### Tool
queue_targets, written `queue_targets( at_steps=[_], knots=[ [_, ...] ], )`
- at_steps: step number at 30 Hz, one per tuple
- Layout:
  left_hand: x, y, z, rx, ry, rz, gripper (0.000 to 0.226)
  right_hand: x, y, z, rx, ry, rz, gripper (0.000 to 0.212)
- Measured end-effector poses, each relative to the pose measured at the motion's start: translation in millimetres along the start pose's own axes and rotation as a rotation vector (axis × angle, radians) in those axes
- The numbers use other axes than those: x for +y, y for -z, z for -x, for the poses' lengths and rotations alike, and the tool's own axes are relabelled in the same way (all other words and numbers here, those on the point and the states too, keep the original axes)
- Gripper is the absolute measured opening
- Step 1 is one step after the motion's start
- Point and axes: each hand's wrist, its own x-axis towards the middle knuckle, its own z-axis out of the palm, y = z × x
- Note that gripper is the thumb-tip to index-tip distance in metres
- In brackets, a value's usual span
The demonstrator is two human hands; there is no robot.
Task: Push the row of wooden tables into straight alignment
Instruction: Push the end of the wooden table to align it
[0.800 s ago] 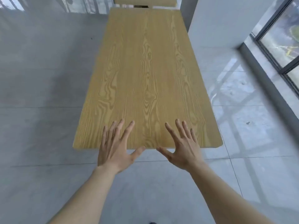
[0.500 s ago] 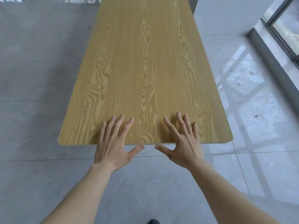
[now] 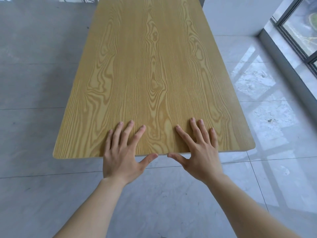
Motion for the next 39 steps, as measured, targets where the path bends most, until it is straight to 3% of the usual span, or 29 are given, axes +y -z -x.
queue_targets(
  at_steps=[21, 39],
  knots=[
    [-4.1, -1.9, -18.3, -0.01, -0.016, -0.04, 0.092, 4.6, -3.3, -18.5, -0.022, 0.016, 0.06, 0.088],
    [-9.5, -10.0, -91.5, 0.011, -0.005, -0.053, 0.092, 25.6, -11.1, -91.3, -0.041, 0.014, 0.044, 0.09]
  ],
)
